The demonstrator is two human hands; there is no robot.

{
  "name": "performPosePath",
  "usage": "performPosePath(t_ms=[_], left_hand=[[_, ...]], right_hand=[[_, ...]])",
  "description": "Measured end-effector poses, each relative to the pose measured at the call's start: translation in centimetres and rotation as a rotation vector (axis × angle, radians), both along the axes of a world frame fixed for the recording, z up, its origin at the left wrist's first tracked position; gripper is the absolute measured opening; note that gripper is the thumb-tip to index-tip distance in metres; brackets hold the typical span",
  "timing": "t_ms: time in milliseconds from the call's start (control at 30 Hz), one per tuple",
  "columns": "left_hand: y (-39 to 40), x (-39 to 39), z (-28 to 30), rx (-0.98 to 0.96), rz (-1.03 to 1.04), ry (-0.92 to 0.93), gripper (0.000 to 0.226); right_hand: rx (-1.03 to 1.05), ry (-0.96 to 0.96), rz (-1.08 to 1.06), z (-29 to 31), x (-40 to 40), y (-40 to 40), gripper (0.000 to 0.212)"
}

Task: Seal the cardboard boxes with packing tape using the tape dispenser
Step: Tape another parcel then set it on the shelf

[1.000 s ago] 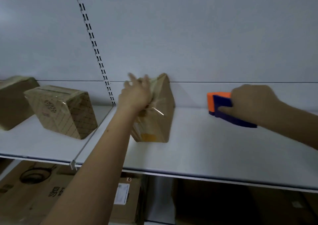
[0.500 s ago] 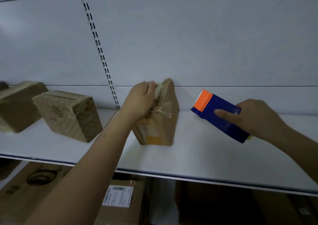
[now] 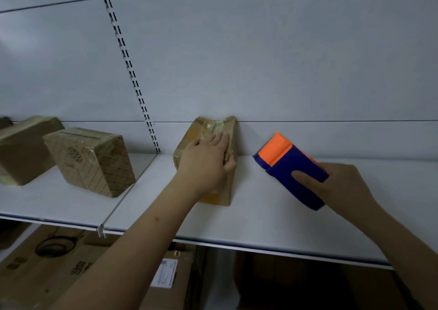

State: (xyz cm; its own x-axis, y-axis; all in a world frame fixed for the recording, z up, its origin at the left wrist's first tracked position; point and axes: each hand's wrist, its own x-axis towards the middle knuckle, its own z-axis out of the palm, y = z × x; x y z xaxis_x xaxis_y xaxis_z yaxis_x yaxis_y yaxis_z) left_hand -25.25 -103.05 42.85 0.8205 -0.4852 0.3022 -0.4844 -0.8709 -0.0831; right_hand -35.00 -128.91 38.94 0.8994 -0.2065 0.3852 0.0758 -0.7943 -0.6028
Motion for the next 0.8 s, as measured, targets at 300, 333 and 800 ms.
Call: performPosePath(t_ms=[300, 333, 800], left_hand=[[0.6, -4.0, 2.5, -0.846, -0.378, 0.315, 0.052], [0.5, -4.8, 2.8, -0.887, -0.434, 0.326, 0.046], [-2.7, -8.4, 3.0, -0.627, -0.715, 0.476, 0.037]], right_hand=[[-0.334, -0.407, -0.119, -3.5, -2.3, -1.6, 0.071], [-0.369, -0.499, -0.115, -3.8, -2.5, -1.7, 0.07], [-0.373, -0.784, 0.022, -4.7, -3.7, -2.7, 0.066]])
